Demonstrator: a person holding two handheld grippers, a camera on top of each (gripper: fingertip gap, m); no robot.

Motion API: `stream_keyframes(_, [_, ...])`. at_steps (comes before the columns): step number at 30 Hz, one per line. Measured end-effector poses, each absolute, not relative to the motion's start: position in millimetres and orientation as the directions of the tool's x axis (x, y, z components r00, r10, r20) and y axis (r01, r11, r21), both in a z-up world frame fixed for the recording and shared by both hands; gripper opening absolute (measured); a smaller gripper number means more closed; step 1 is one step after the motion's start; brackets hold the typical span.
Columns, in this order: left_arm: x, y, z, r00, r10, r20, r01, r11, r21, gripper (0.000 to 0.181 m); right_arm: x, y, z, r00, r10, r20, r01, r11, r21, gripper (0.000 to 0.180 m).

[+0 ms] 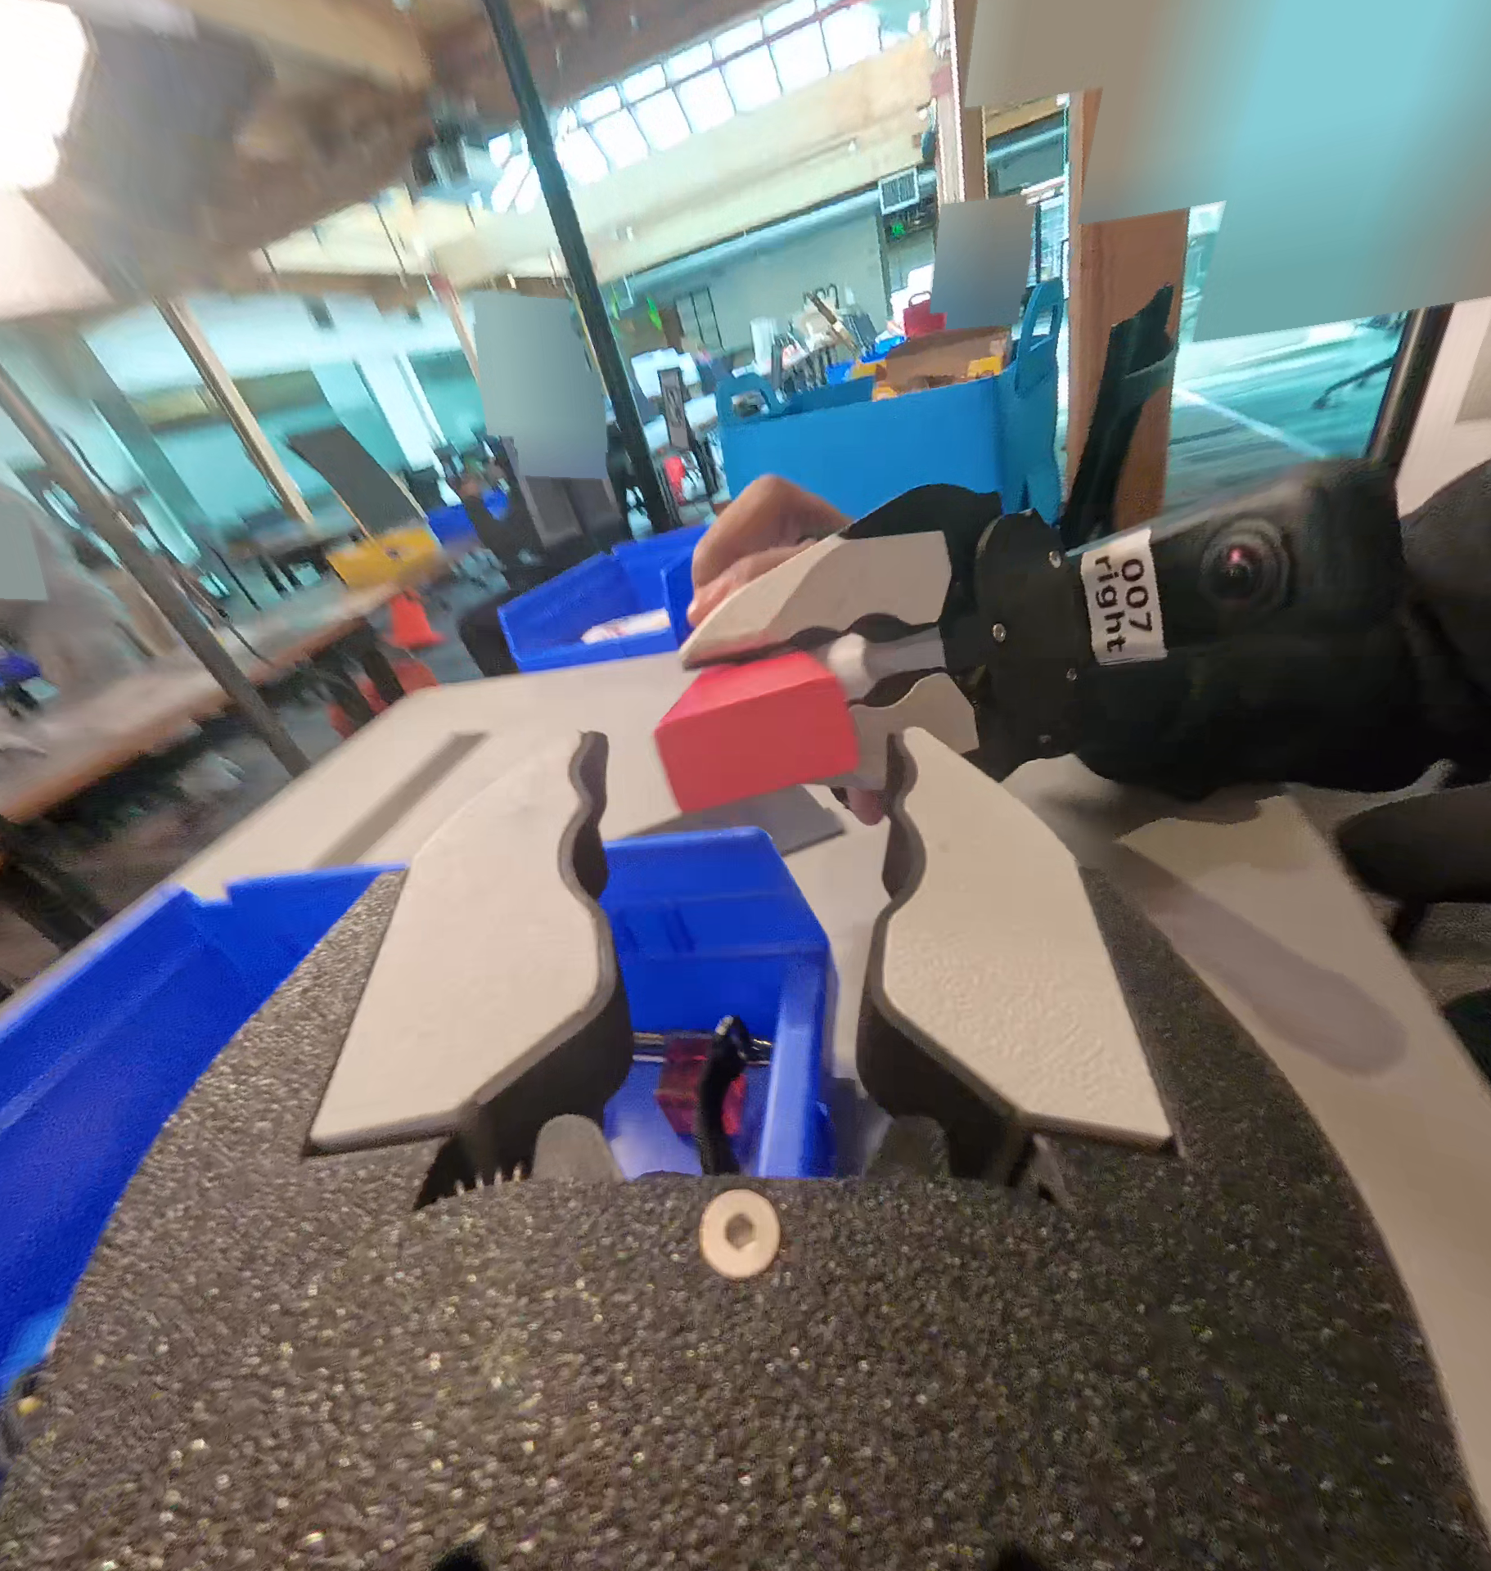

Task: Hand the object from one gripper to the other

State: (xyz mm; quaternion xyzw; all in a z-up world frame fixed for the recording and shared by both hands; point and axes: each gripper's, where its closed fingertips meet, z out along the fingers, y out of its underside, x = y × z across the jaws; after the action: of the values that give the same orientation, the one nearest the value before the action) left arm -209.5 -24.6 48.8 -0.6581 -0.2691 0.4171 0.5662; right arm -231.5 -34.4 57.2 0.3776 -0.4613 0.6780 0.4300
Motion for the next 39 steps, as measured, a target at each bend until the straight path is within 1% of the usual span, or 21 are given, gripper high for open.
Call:
stream_keyframes(2, [-210.0, -26.1, 48.9, 0.544, 0.83, -0.127, -0.058, -0.114, -0.992, 0.065, -232.5, -33.6, 56.4, -0.307, 0.248, 0.919, -0.945, -0.189, -0.265, 0.016])
stream_keyframes(4, [-208.8, -27.5, 50.6, 0.574, 0.818, -0.036, -0.03, -0.023, -0.999, 0.061, -233.3, -35.7, 52.9, -0.28, 0.248, 0.927, -0.955, -0.17, -0.243, 0.016])
stream_keyframes(7, [-206.5, -23.8, 49.2, 0.613, 0.79, 0.015, 0.001, 0.018, -1.0, 0.056, -233.7, -39.3, 46.8, -0.252, 0.236, 0.939, -0.964, -0.146, -0.222, 0.016])
stream_keyframes(9, [-205.6, -22.0, 49.4, 0.604, 0.797, -0.022, -0.024, -0.009, -1.0, 0.039, -232.0, -39.1, 47.1, -0.259, 0.237, 0.936, -0.962, -0.148, -0.229, 0.016])
stream_keyframes(12, [-207.8, -23.8, 50.4, 0.539, 0.829, -0.147, -0.087, -0.119, -0.989, 0.038, -235.4, -40.8, 46.9, -0.281, 0.246, 0.928, -0.958, -0.124, -0.258, 0.018])
stream_keyframes(15, [-217.1, -40.1, 51.9, 0.347, 0.883, -0.315, -0.136, -0.285, -0.949, 0.038, -234.2, -42.1, 46.4, -0.31, 0.25, 0.917, -0.95, -0.123, -0.287, 0.026])
stream_keyframes(18, [-218.2, -43.2, 52.0, 0.256, 0.866, -0.43, -0.154, -0.403, -0.902, 0.039, -231.2, -44.5, 46.8, -0.3, 0.265, 0.917, -0.954, -0.095, -0.285, 0.032])
stream_keyframes(21, [-217.4, -35.2, 51.9, 0.277, 0.859, -0.431, -0.16, -0.401, -0.902, 0.038, -237.4, -48.7, 47.0, -0.283, 0.302, 0.91, -0.957, -0.019, -0.291, 0.03])
stream_keyframes(22, [-216.8, -32.0, 52.5, 0.289, 0.859, -0.421, -0.168, -0.388, -0.906, 0.038, -242.1, -50.5, 46.6, -0.273, 0.316, 0.909, -0.956, 0.016, -0.293, 0.028])
stream_keyframes(23, [-216.7, -29.9, 52.8, 0.296, 0.863, -0.408, -0.174, -0.372, -0.912, 0.038, -244.4, -50.7, 47.4, -0.274, 0.331, 0.903, -0.954, 0.027, -0.3, 0.02])
stream_keyframes(24, [-217.3, -29.2, 52.7, 0.299, 0.869, -0.393, -0.175, -0.355, -0.918, 0.038, -245.4, -50.5, 47.7, -0.288, 0.334, 0.897, -0.949, 0.024, -0.314, 0.019])
stream_keyframes(26, [-216.0, -26.7, 55.4, 0.332, 0.877, -0.348, -0.194, -0.298, -0.935, 0.039, -243.9, -51.6, 45.9, -0.362, 0.298, 0.883, -0.926, -0.005, -0.378, 0.016])
stream_keyframes(28, [-210.4, -21.4, 61.3, 0.39, 0.867, -0.309, -0.23, -0.233, -0.945, 0.041, -240.4, -51.0, 46.1, -0.528, 0.214, 0.822, -0.848, -0.079, -0.525, 0.016])
stream_keyframes(30, [-203.8, -20.3, 72.4, 0.407, 0.864, -0.296, -0.289, -0.186, -0.939, 0.048, -231.9, -47.5, 47.8, -0.682, 0.08, 0.727, -0.728, -0.177, -0.663, 0.016])
stream_keyframes(31, [-201.4, -20.4, 76.0, 0.417, 0.863, -0.285, -0.302, -0.164, -0.939, 0.052, -226.6, -45.0, 47.9, -0.737, 0.0, 0.676, -0.66, -0.216, -0.719, 0.016])
stream_keyframes(33, [-201.0, -22.9, 77.9, 0.435, 0.865, -0.251, -0.292, -0.129, -0.948, 0.054, -214.4, -39.2, 48.2, -0.807, -0.167, 0.567, -0.515, -0.272, -0.813, 0.016])
stream_keyframes(36, [-203.3, -20.0, 69.9, 0.504, 0.845, -0.18, -0.227, -0.071, -0.971, 0.055, -200.2, -32.6, 47.6, -0.833, -0.345, 0.433, -0.345, -0.288, -0.893, 0.016])
stream_keyframes(38, [-203.2, -13.3, 64.1, 0.555, 0.82, -0.141, -0.186, -0.042, -0.982, 0.054, -189.9, -29.0, 43.0, -0.809, -0.436, 0.394, -0.297, -0.276, -0.914, 0.016])
stream_keyframes(39, [-203.2, -10.9, 62.6, 0.566, 0.814, -0.133, -0.179, -0.036, -0.983, 0.05, -185.9, -27.9, 40.7, -0.799, -0.463, 0.384, -0.284, -0.271, -0.92, 0.016])
